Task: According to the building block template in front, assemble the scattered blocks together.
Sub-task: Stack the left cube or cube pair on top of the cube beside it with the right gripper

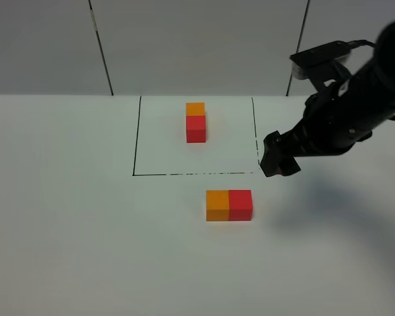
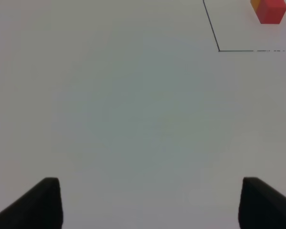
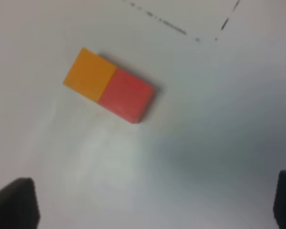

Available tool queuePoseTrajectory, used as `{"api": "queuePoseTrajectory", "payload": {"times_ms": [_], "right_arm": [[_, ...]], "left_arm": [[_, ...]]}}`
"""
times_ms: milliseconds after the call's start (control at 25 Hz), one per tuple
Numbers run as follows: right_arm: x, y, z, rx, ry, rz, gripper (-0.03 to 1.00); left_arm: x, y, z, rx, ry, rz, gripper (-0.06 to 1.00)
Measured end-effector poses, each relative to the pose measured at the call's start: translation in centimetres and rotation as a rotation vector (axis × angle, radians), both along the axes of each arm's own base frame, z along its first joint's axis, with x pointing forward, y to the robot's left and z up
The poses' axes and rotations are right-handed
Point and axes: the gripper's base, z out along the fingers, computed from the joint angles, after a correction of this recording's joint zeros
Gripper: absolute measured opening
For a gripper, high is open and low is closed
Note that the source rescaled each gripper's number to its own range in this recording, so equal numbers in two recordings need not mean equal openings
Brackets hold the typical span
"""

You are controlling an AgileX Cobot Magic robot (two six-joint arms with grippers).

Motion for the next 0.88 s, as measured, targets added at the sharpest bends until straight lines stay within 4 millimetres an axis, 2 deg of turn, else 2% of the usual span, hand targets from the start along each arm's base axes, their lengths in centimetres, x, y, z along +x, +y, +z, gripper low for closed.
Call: {"api": "queuePoseTrajectory", "payload": {"times_ms": [120,240,400,600,680,880], "right_arm": [[-2.7,-1.4,-0.8,0.055,-0.117,-0.076,1.0],[-4.7,-2.5,-0.7,0.06,-0.204,-0.087,1.0],[-5.4,-3.0,-1.0,-0.01,-0.227,-0.029,1.0],[-3.8,-1.9,-1.2,-0.162,-0.213,0.206,1.0],[-2.5,-0.8,-0.9,-0.218,-0.185,0.307,1.0],[1.1,2.6,-1.6,-0.353,-0.087,0.511,1.0]], "left_arm": [[0.0,0.0,0.0,0.0,0.0,0.0,0.71],[0.0,0.0,0.0,0.0,0.0,0.0,0.71],[0.0,0.0,0.0,0.0,0.0,0.0,0.71],[0.0,0.0,0.0,0.0,0.0,0.0,0.71],[0.0,0.0,0.0,0.0,0.0,0.0,0.71],[0.0,0.0,0.0,0.0,0.0,0.0,0.71]]}}
